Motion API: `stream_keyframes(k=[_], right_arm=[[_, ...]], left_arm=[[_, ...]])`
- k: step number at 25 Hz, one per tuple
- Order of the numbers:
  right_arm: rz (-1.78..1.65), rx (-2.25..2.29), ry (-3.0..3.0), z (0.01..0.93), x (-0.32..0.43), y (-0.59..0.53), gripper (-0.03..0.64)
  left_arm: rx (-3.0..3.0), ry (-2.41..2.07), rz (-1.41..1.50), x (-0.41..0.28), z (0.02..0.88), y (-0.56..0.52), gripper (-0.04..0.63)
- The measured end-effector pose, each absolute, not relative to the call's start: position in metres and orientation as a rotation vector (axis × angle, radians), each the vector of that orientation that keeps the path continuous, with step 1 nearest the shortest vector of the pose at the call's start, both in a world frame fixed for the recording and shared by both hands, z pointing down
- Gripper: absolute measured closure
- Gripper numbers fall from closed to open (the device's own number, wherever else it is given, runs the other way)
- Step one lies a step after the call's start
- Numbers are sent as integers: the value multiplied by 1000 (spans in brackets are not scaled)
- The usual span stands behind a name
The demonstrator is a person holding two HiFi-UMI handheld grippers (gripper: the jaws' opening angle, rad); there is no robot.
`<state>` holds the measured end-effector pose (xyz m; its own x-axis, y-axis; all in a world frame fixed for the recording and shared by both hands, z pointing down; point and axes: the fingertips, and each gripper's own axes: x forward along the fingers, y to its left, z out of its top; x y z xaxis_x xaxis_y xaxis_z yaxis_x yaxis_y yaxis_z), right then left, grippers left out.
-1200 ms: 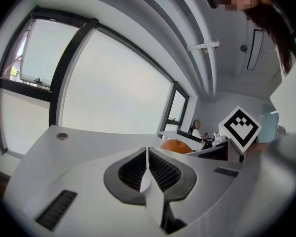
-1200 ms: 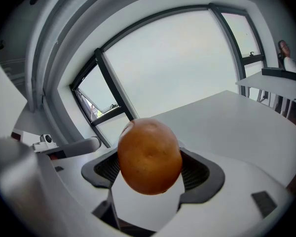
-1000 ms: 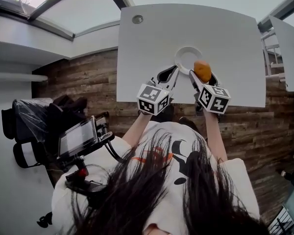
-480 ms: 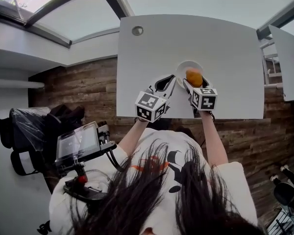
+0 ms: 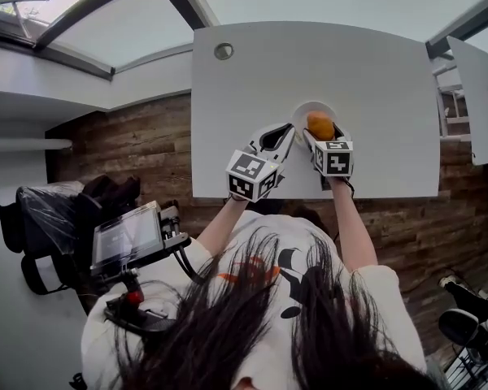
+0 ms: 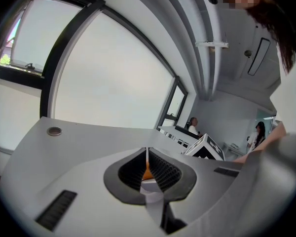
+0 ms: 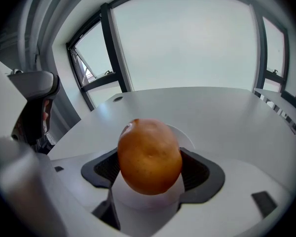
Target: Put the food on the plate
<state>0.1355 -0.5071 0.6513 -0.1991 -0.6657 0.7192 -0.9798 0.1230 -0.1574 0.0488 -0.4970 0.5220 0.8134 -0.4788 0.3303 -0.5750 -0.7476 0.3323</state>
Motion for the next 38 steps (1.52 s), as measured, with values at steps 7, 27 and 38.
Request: stream_keyframes(k=[7, 27, 38], right_arm=[[841, 1538, -1917, 658, 132, -508, 241], [907, 1503, -1937, 659, 131, -515, 238], [976, 1583, -1996, 629, 134, -503, 236]], left_arm=[[2576, -796, 318, 50, 519, -501, 589], [2563, -846, 311, 49, 519, -514, 589], [2567, -866, 306, 47, 515, -510, 589]])
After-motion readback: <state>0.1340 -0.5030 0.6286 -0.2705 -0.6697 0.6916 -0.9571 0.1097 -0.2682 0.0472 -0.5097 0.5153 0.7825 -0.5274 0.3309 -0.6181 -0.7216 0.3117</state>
